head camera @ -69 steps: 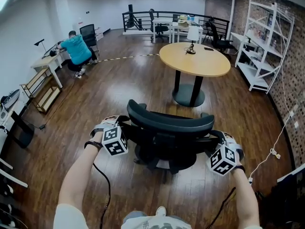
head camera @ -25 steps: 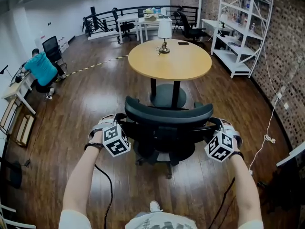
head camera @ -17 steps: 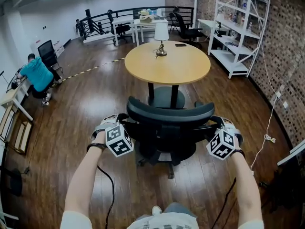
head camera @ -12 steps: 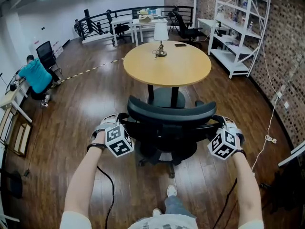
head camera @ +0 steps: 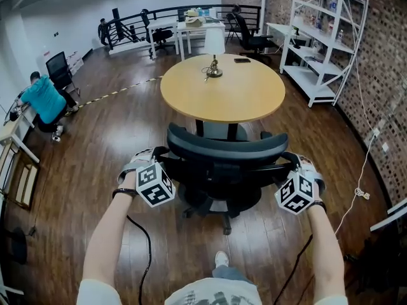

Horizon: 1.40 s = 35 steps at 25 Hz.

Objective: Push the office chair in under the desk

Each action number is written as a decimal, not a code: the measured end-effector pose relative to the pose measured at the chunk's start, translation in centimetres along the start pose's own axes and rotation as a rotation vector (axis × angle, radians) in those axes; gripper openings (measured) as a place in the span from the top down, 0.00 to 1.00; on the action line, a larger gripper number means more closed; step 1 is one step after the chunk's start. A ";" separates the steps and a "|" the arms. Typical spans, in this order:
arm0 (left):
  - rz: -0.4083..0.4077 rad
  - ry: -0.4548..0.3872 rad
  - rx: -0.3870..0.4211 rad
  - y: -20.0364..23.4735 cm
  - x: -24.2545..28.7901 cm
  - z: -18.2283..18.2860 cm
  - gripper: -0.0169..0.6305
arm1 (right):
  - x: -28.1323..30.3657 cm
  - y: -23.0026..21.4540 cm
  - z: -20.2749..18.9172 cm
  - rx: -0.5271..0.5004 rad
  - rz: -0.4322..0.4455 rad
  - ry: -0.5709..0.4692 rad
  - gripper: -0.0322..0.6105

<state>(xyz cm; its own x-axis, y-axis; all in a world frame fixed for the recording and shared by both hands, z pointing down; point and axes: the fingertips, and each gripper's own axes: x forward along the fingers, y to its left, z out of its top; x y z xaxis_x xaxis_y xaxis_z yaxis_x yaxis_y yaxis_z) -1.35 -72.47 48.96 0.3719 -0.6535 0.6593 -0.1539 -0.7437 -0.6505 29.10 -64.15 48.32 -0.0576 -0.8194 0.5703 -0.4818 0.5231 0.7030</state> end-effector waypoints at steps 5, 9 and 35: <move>0.006 0.006 -0.010 2.5 2.7 0.8 0.56 | 2.8 -2.6 -0.5 -0.004 -0.004 -0.002 0.53; 0.006 0.012 -0.016 4.1 4.5 1.4 0.56 | 4.6 -4.4 -0.7 -0.010 -0.007 -0.004 0.53; 0.121 -0.013 -0.026 4.9 5.3 2.4 0.55 | 5.4 -5.7 -0.8 -0.005 -0.014 -0.022 0.53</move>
<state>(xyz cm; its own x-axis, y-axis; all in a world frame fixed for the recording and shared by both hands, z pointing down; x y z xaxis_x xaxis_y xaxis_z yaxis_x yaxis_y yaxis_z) 2.04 -79.23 48.41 0.3606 -0.7373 0.5713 -0.2221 -0.6628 -0.7151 32.26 -71.34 47.76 -0.0697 -0.8315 0.5511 -0.4787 0.5125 0.7129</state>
